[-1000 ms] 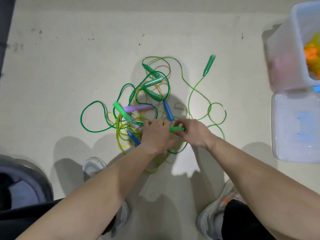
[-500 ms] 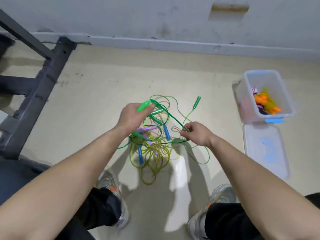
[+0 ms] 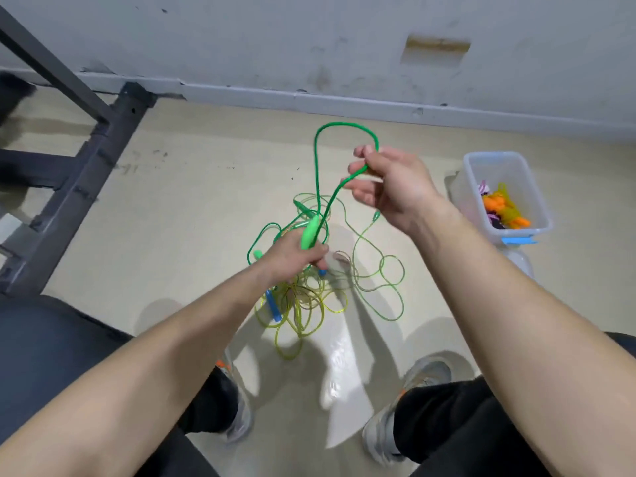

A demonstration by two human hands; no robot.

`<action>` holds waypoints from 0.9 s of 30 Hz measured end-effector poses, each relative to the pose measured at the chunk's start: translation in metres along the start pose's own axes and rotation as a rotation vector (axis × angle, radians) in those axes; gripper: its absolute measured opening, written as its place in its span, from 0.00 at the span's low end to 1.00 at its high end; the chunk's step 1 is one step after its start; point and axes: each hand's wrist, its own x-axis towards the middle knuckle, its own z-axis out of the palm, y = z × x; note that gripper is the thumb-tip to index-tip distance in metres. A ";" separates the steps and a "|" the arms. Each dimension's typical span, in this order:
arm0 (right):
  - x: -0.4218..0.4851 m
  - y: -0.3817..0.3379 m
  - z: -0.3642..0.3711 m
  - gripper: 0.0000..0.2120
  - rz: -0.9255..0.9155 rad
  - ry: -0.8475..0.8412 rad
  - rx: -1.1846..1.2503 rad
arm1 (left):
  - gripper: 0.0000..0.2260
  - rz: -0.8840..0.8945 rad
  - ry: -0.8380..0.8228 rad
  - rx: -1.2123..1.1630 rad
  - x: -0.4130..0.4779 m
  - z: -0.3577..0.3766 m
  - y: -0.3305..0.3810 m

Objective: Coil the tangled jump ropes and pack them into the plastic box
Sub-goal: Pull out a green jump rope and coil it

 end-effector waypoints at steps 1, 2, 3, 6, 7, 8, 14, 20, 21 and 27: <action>0.002 -0.007 -0.001 0.07 -0.018 0.050 0.023 | 0.11 -0.019 0.007 -0.044 -0.003 -0.002 0.004; 0.004 -0.010 -0.003 0.08 -0.029 0.090 0.071 | 0.12 -0.026 0.017 -0.118 -0.005 -0.005 0.010; 0.006 -0.008 -0.005 0.12 -0.025 0.109 0.136 | 0.12 -0.029 0.030 -0.215 -0.008 -0.009 0.021; 0.006 0.022 -0.005 0.17 0.123 0.036 0.167 | 0.13 -0.018 0.075 -0.576 -0.014 -0.018 0.064; 0.001 0.039 -0.001 0.18 0.171 -0.023 0.071 | 0.12 -0.011 0.077 -0.679 -0.016 -0.022 0.079; -0.007 0.057 0.004 0.21 0.204 -0.112 -0.064 | 0.10 -0.011 0.073 -0.767 -0.016 -0.026 0.091; -0.030 0.122 0.014 0.06 0.208 -0.367 -0.544 | 0.08 0.010 0.173 -0.982 -0.012 -0.061 0.119; -0.018 0.096 -0.022 0.09 0.261 -0.086 -0.309 | 0.09 0.105 0.474 -0.361 0.009 -0.072 0.053; -0.017 0.080 -0.019 0.09 0.255 -0.073 -0.177 | 0.09 0.110 0.424 -0.223 0.010 -0.064 0.040; 0.002 -0.007 -0.003 0.15 0.126 0.053 0.319 | 0.12 0.148 -0.078 -0.144 0.001 0.006 0.021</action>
